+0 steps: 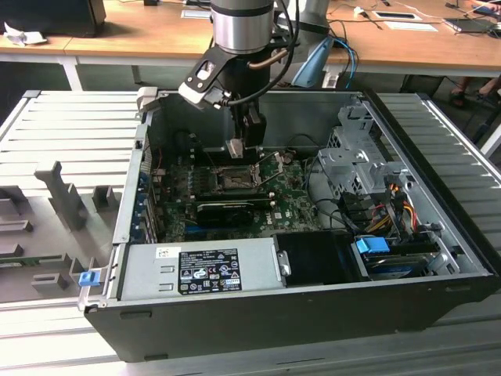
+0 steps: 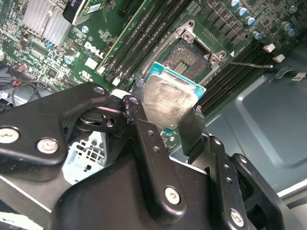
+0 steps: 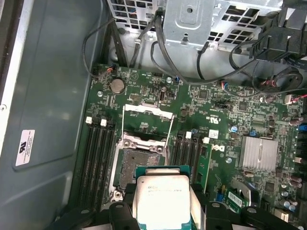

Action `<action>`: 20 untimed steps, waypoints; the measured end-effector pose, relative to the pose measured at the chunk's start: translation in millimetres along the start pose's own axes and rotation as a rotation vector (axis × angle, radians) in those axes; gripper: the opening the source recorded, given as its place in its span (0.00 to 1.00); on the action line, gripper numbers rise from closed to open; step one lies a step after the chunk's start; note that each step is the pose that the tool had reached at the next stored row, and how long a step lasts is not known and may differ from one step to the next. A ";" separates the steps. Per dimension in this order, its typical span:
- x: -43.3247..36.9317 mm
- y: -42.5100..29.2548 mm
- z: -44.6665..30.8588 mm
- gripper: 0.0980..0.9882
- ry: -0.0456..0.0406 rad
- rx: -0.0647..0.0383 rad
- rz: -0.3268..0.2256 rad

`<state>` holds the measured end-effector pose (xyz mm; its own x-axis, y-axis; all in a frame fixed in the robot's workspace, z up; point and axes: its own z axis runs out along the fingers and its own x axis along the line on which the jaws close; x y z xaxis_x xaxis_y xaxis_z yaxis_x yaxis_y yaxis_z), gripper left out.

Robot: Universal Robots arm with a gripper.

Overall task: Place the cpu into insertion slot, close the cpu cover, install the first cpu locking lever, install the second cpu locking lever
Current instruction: 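Place the cpu into insertion slot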

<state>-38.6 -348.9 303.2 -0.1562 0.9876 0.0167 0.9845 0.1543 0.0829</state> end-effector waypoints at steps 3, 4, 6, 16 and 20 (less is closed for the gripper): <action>0.0 -0.2 2.0 0.48 0.0001 0.000 0.000; 0.0 -0.2 2.6 0.48 0.0001 0.000 0.000; 0.0 -0.3 3.3 0.48 0.0001 0.000 0.000; -0.2 -0.9 10.8 0.48 0.0001 0.000 0.000; -0.3 -1.4 16.4 0.48 0.0000 0.002 0.002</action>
<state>-38.6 -348.9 286.7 -0.1543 0.9879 0.0169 0.9850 0.1525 0.0805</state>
